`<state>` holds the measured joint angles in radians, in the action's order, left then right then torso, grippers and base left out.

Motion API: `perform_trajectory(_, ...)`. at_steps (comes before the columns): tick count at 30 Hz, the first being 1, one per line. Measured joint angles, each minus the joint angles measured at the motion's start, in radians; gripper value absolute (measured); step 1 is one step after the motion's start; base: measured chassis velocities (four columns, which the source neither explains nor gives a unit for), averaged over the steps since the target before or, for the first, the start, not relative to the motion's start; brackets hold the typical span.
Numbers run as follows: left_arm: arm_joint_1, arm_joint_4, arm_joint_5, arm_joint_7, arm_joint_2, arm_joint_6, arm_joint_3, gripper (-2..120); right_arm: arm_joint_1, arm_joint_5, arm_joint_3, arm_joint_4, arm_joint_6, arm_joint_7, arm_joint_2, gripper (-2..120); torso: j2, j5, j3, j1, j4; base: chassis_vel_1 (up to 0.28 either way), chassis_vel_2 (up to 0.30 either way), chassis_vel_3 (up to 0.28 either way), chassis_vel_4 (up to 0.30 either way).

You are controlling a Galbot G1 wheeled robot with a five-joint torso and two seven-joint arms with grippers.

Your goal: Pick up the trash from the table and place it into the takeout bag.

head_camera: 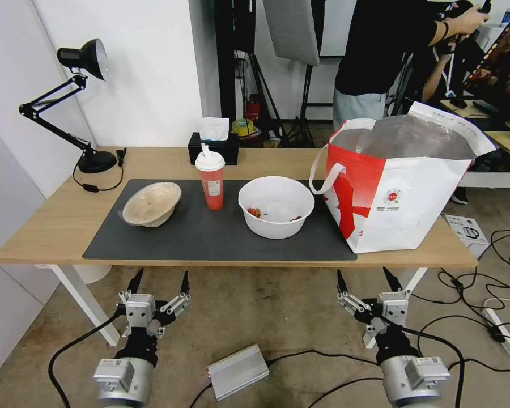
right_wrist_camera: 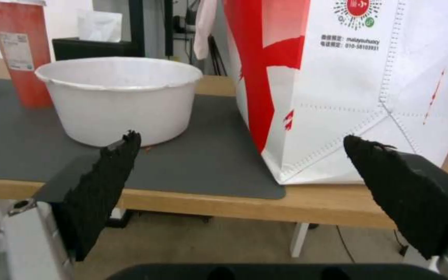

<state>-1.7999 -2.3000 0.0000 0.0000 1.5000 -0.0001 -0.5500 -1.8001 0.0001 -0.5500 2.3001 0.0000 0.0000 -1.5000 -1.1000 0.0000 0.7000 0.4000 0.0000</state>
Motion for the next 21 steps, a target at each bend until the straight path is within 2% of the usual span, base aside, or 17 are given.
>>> perform_trajectory(21, 0.000, -0.001, 0.000, -0.005, -0.001, 0.000, 0.002, 100, 0.000, 0.002, 0.004, 0.005, 0.000, 0.007, 0.012, 100, 0.000, 0.0002, 0.000, 0.000, -0.0001, 0.000, 0.000, 0.000, 0.000)
